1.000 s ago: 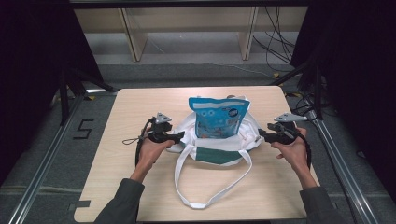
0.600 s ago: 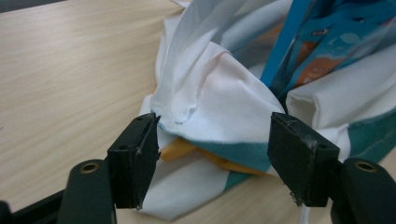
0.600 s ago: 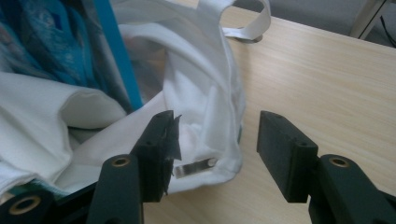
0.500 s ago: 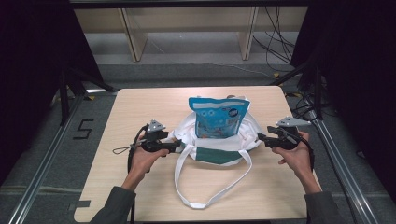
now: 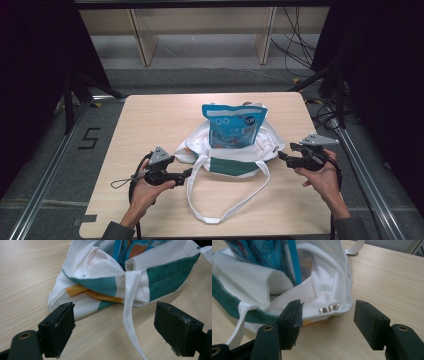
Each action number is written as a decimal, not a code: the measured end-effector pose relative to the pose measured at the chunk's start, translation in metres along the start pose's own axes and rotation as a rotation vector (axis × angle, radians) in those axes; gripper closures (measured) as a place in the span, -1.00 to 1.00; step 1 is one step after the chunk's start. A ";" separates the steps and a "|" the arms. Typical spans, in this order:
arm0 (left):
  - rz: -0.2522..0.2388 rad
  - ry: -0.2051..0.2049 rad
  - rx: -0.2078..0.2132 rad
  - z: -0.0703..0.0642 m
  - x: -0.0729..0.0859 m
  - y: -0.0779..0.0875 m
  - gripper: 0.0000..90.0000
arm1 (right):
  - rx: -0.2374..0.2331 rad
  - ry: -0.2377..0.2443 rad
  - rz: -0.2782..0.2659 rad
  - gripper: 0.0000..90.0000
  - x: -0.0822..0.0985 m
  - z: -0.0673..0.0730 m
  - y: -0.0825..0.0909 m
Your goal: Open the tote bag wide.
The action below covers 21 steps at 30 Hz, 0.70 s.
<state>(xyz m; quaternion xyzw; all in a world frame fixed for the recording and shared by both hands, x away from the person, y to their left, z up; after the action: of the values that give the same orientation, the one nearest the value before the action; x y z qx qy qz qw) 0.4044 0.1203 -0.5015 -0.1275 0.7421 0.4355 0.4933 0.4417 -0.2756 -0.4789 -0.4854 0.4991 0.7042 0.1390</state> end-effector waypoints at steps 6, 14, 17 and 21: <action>0.014 0.039 -0.020 -0.004 0.025 0.007 -0.65 | 0.001 -0.021 0.035 -0.14 0.016 0.008 0.009; 0.002 0.030 -0.009 -0.016 0.036 0.021 -0.65 | -0.029 -0.029 0.041 -0.15 0.037 0.023 0.021; 0.013 0.009 -0.017 -0.020 0.041 0.024 -0.65 | -0.037 -0.009 0.037 -0.15 0.047 0.028 0.024; 0.012 0.005 -0.032 -0.027 0.045 0.026 -0.65 | -0.050 -0.022 0.062 -0.18 0.063 0.039 0.027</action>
<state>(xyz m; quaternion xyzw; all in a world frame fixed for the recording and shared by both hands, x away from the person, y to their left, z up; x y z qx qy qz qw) 0.3504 0.1257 -0.5228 -0.1321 0.7371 0.4498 0.4867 0.3715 -0.2732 -0.5141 -0.4652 0.4948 0.7257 0.1103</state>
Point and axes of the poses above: each handheld gripper's, and its own axes: y roughly backward along the jaws, x roughly out of its underside, z roughly to its left, the point moved 6 cm from there along -y, roughly forward along the jaws
